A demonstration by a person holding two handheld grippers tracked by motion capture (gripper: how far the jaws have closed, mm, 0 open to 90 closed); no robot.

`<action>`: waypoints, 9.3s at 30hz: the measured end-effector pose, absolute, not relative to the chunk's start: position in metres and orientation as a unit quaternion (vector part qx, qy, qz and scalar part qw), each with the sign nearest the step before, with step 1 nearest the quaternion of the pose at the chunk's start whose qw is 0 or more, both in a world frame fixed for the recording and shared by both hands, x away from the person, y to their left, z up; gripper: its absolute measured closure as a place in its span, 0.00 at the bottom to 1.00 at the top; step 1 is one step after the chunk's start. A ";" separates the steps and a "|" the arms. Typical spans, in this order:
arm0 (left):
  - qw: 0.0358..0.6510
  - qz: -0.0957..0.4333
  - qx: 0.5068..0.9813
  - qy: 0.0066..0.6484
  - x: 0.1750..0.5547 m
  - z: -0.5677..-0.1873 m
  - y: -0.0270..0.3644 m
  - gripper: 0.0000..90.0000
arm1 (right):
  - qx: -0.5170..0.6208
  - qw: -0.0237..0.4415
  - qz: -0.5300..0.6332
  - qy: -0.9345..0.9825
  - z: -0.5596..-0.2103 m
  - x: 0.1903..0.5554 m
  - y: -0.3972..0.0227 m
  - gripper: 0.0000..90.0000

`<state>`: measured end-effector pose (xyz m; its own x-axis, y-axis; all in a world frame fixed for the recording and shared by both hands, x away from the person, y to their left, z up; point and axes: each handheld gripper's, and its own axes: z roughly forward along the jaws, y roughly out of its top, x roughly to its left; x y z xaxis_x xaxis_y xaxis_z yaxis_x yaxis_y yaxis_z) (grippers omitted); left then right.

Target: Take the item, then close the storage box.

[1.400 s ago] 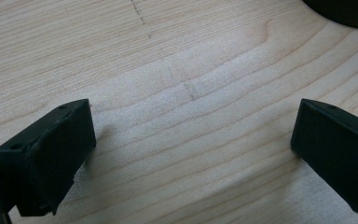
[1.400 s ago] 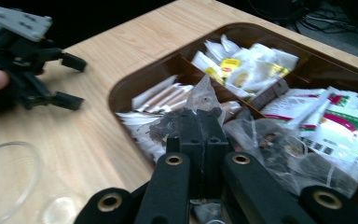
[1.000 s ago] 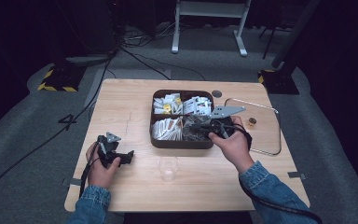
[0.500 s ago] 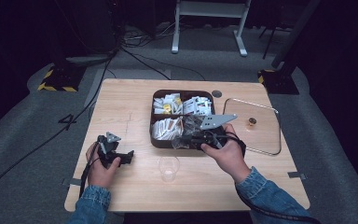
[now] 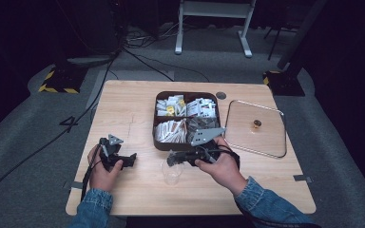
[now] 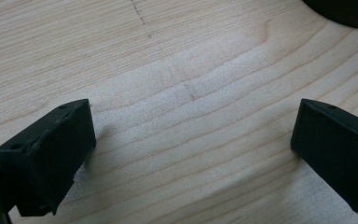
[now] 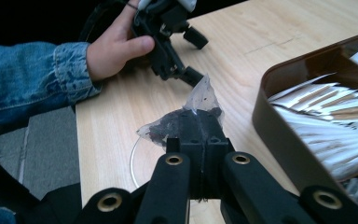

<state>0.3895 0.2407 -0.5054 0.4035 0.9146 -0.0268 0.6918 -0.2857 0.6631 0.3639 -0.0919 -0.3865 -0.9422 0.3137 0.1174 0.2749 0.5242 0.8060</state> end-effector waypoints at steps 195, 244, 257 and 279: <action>0.306 0.182 0.784 0.508 0.390 -0.506 0.244 0.00 | 0.559 0.234 0.321 0.728 -0.413 0.519 -0.325 0.66; 0.304 0.185 0.777 0.519 0.391 -0.506 0.243 0.00 | 0.474 0.186 0.376 0.774 -0.351 0.509 -0.154 0.66; 0.304 0.186 0.777 0.519 0.391 -0.506 0.243 0.00 | 0.462 0.173 0.379 0.783 -0.356 0.510 -0.118 0.66; 0.304 0.186 0.777 0.519 0.391 -0.506 0.243 0.00 | 0.475 0.182 0.367 0.779 -0.383 0.521 -0.083 0.66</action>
